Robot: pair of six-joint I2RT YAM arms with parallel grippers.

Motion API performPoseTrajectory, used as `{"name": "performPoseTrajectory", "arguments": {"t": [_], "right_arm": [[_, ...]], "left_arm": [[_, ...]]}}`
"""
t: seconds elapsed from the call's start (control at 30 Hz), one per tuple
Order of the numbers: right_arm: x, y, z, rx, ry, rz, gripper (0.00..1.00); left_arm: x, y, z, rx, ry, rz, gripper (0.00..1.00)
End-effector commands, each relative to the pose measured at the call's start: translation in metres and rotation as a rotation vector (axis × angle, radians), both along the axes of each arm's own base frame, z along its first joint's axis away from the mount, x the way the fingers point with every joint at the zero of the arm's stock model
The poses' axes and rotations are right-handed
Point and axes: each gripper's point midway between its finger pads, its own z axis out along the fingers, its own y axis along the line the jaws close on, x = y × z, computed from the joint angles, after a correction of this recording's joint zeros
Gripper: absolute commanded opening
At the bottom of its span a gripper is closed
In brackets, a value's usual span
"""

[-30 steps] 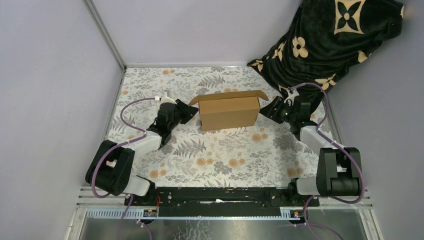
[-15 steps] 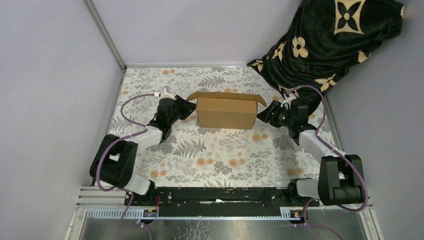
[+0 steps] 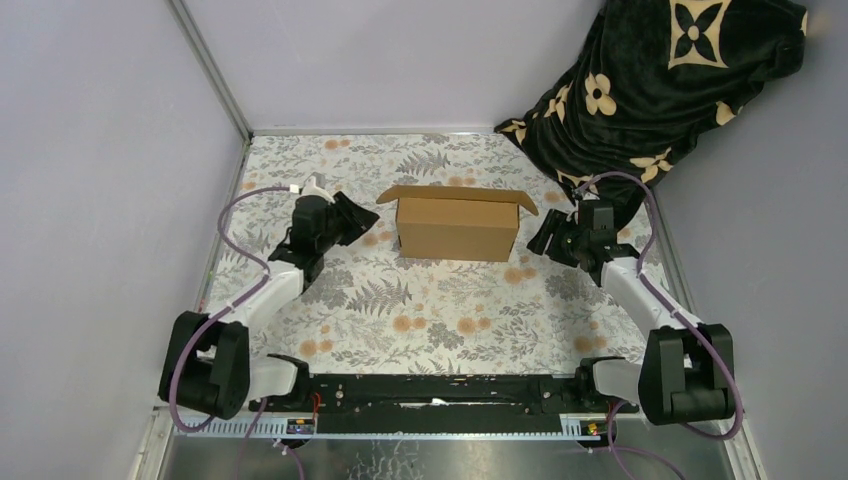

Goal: Fold the paper box

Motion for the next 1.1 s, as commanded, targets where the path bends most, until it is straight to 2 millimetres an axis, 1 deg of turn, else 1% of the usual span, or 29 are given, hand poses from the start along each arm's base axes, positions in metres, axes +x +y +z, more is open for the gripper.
{"name": "performPoseTrajectory", "arguments": {"t": [0.0, 0.13, 0.2, 0.23, 0.3, 0.33, 0.37, 0.43, 0.57, 0.63, 0.67, 0.7, 0.87, 0.93, 0.97, 1.07], "right_arm": [[0.006, -0.011, 0.045, -0.086, -0.112, 0.009, 0.65], [0.003, -0.019, 0.089, -0.154, -0.195, 0.029, 0.62], [0.004, -0.021, 0.114, -0.177, -0.238, 0.045, 0.62], [0.004, -0.019, 0.122, -0.180, -0.247, 0.058, 0.62], [0.006, -0.010, 0.134, -0.173, -0.264, 0.102, 0.62], [0.008, -0.005, 0.140, -0.164, -0.273, 0.128, 0.62], [0.009, 0.001, 0.145, -0.156, -0.275, 0.157, 0.62], [0.011, 0.010, 0.151, -0.149, -0.280, 0.206, 0.62], [0.015, 0.021, 0.167, -0.162, -0.328, 0.276, 0.62], [0.019, 0.026, 0.172, -0.183, -0.358, 0.312, 0.61], [0.021, 0.028, 0.174, -0.195, -0.370, 0.328, 0.61], [0.023, 0.029, 0.177, -0.214, -0.386, 0.348, 0.60], [0.032, 0.038, 0.184, -0.244, -0.453, 0.399, 0.61], [0.032, 0.041, 0.185, -0.249, -0.464, 0.419, 0.67], [0.033, 0.041, 0.186, -0.252, -0.472, 0.414, 0.68], [0.035, 0.040, 0.190, -0.261, -0.485, 0.408, 0.71]], "left_arm": [[-0.008, 0.021, 0.012, 0.085, -0.008, -0.020, 0.47], [-0.012, 0.018, 0.055, 0.159, -0.102, -0.127, 0.53], [-0.012, 0.015, 0.077, 0.204, -0.147, -0.180, 0.54], [-0.010, 0.015, 0.089, 0.229, -0.165, -0.196, 0.56], [-0.008, 0.016, 0.104, 0.280, -0.179, -0.229, 0.57], [-0.004, 0.016, 0.118, 0.302, -0.212, -0.237, 0.58], [-0.003, 0.016, 0.122, 0.325, -0.209, -0.258, 0.59], [0.001, 0.014, 0.136, 0.360, -0.234, -0.292, 0.61], [0.006, 0.009, 0.150, 0.400, -0.276, -0.354, 0.68], [0.007, 0.006, 0.151, 0.404, -0.288, -0.383, 0.71], [0.008, 0.004, 0.152, 0.405, -0.294, -0.396, 0.82], [0.009, 0.004, 0.153, 0.410, -0.303, -0.403, 0.85], [0.014, 0.003, 0.157, 0.427, -0.318, -0.416, 0.86], [0.015, 0.001, 0.159, 0.424, -0.320, -0.428, 0.88], [0.015, 0.000, 0.160, 0.421, -0.322, -0.433, 0.90], [0.016, -0.002, 0.159, 0.419, -0.325, -0.447, 0.89]]}}
